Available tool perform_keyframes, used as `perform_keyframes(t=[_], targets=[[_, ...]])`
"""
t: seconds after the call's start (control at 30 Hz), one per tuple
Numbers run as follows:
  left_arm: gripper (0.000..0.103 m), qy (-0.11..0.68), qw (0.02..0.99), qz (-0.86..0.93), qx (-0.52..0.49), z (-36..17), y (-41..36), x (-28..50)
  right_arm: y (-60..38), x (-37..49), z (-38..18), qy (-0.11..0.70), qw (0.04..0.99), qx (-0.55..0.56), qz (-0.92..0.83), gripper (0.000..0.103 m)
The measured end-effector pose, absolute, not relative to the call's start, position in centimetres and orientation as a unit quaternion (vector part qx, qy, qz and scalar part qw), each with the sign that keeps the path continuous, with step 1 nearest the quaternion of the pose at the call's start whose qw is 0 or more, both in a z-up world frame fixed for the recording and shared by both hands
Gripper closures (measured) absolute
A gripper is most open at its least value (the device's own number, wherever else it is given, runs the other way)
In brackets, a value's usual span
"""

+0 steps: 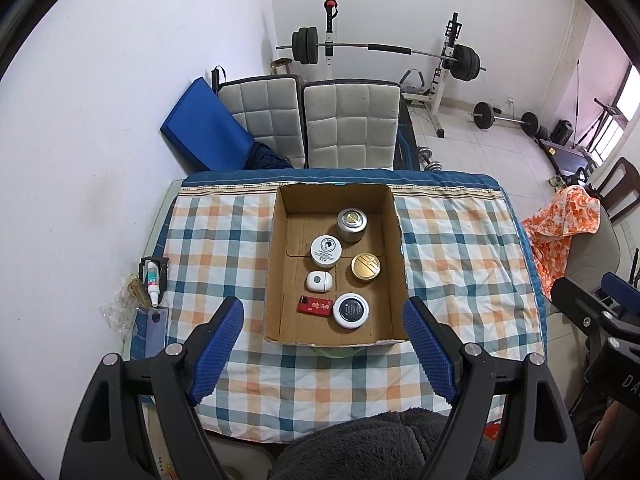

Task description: Organize rigid objects

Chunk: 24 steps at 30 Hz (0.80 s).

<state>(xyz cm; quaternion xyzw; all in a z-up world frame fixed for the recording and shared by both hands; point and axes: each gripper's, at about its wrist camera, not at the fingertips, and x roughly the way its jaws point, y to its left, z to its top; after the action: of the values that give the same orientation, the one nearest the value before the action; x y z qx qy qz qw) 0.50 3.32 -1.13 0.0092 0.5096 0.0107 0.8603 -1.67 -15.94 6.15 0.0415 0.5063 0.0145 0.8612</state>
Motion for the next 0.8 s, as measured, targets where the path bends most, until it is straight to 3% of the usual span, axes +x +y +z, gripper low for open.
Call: perform_keyframes(t=[0.8], targets=[[0.022,0.477,0.878,0.019,0.012,1.3,3.6,-0.2,-16.4,-2.3,8.5,0.475,0.879,0.037,-0.001,0.000]])
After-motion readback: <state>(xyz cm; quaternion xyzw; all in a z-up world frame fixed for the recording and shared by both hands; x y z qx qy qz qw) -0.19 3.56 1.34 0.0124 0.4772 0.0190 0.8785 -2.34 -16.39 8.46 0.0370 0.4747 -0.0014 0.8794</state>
